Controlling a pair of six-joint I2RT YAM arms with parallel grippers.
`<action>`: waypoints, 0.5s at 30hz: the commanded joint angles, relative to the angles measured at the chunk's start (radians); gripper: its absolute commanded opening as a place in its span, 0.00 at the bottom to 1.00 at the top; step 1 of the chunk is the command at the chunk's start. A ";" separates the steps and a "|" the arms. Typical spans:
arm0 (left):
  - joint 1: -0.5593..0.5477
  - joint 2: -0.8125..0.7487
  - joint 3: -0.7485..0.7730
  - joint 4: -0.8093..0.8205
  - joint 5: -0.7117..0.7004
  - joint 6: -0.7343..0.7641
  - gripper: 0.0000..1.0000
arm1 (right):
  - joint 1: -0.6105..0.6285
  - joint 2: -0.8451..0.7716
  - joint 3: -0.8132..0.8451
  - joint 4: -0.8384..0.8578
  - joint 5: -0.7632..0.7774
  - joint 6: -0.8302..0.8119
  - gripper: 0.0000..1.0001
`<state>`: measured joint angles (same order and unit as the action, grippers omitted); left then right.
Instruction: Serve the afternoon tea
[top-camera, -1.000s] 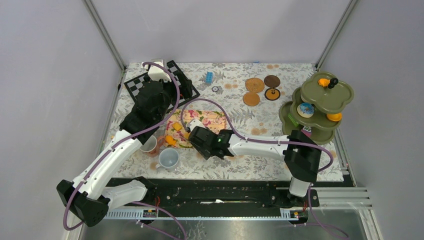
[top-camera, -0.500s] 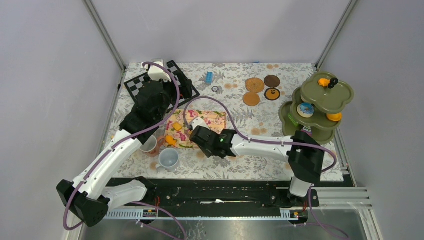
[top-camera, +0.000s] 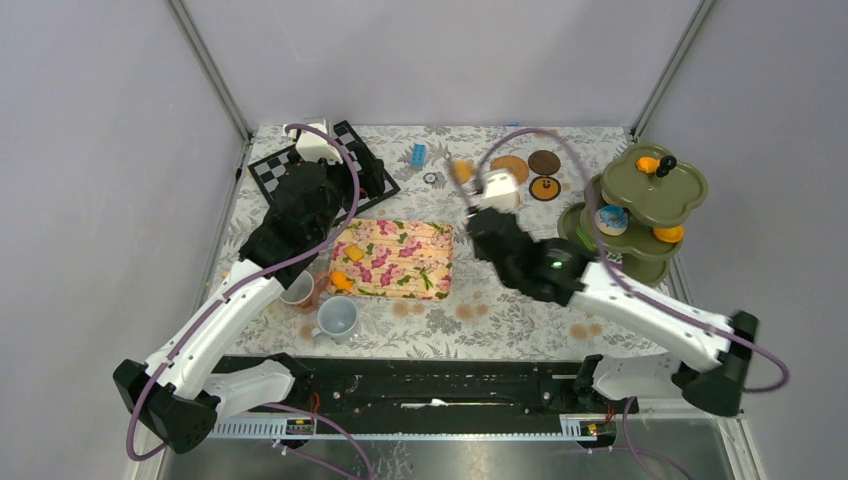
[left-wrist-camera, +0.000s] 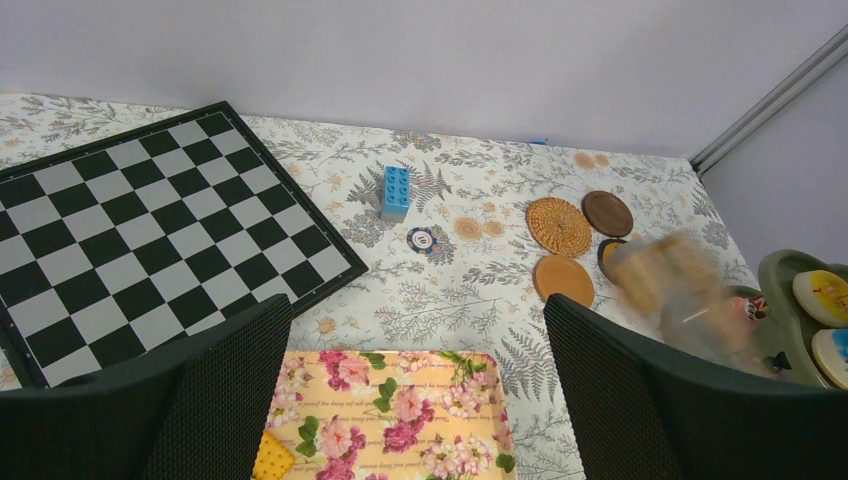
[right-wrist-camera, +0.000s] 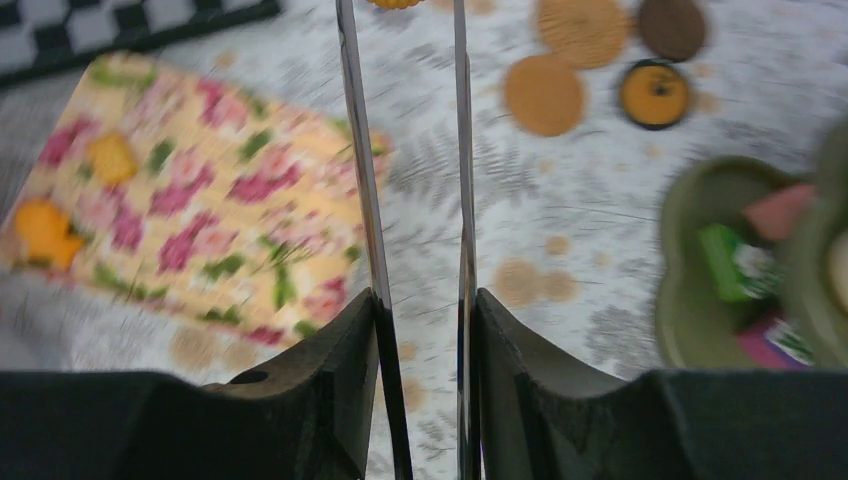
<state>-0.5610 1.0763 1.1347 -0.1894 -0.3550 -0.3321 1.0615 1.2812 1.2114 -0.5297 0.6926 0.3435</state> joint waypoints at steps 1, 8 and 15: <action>-0.002 -0.016 0.004 0.023 0.006 0.004 0.99 | -0.109 -0.190 0.001 -0.128 0.228 0.046 0.29; -0.002 -0.022 0.005 0.023 0.011 0.002 0.99 | -0.231 -0.266 0.106 -0.454 0.442 0.180 0.31; -0.005 -0.022 0.002 0.023 0.014 0.002 0.99 | -0.410 -0.270 0.088 -0.561 0.429 0.247 0.31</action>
<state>-0.5610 1.0763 1.1347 -0.1894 -0.3492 -0.3325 0.7231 1.0191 1.2938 -1.0027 1.0584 0.5159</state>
